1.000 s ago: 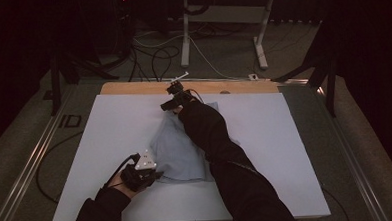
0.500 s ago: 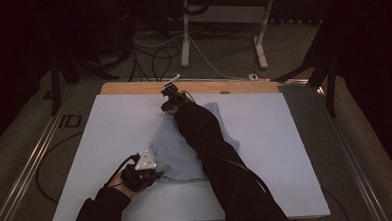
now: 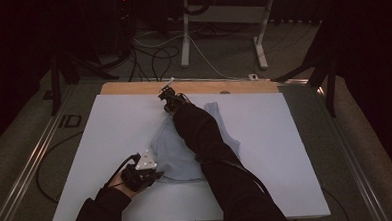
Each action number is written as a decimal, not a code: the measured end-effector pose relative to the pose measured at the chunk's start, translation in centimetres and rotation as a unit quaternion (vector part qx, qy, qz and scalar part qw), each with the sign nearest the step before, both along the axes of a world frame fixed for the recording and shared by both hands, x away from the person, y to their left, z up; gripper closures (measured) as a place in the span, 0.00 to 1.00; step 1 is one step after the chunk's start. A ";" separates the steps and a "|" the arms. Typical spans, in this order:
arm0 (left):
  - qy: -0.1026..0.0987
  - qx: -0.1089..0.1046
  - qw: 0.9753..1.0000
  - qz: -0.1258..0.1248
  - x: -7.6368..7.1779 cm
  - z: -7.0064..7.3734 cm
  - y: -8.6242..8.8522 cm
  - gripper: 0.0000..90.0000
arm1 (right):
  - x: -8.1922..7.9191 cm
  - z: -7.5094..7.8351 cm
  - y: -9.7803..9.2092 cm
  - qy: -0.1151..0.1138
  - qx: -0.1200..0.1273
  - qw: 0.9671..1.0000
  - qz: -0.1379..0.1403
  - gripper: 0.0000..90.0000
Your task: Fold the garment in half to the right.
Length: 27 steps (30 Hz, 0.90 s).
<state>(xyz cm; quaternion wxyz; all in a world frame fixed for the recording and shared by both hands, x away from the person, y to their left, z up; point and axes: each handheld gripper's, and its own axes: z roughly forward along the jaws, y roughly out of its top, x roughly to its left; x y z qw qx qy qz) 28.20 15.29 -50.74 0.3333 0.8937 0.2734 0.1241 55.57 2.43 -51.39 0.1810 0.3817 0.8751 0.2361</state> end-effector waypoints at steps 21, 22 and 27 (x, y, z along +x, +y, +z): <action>-0.017 -0.010 1.000 -0.013 -0.2 0.8 -0.3 0.97 | -0.8 3.6 -0.9 -0.017 0.018 0.998 0.058 0.95; -0.017 -0.010 1.000 -0.014 -0.3 0.9 -0.3 0.97 | -0.8 3.6 -0.9 -0.017 0.018 0.998 0.058 0.95; -0.021 -0.007 0.999 -0.025 -0.3 1.1 -0.4 0.97 | -1.0 4.4 -1.3 -0.021 0.025 0.997 0.066 0.95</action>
